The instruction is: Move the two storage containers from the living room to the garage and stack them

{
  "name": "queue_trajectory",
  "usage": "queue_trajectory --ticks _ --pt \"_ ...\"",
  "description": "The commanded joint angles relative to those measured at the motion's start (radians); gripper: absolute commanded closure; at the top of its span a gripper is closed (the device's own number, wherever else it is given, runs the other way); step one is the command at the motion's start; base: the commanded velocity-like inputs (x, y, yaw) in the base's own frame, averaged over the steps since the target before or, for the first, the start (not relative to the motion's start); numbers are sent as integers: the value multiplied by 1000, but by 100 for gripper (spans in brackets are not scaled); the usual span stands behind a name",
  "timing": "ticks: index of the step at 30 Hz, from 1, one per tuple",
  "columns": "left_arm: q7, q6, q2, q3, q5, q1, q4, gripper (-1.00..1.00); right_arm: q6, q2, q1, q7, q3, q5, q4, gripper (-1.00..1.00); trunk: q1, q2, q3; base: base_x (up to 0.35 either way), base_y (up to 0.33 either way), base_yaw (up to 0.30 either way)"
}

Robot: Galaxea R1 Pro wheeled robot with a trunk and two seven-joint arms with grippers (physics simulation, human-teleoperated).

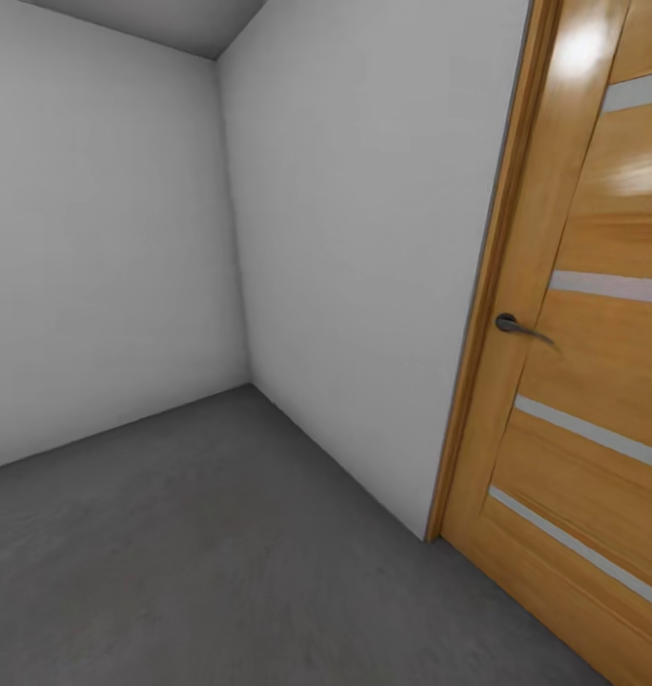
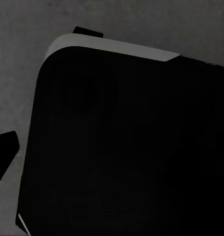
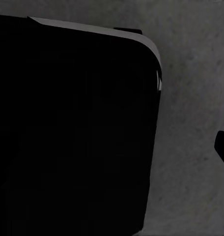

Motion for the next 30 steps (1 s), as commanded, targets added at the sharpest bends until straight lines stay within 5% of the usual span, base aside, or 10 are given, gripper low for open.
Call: queue_trajectory --ticks 1,14,30 --pt "1 -2 0 2 4 0 0 -100 -3 0 0 0 0 8 0 -100 1 0 -1 320 180 -288" --pt "1 -3 0 2 3 0 0 -100 -2 -1 0 0 -1 8 0 -100 1 0 -1 307 102 -288" --pt "1 -4 0 1 2 0 0 -100 -2 -1 0 0 -2 7 0 -100 1 0 -1 23 2 -288"
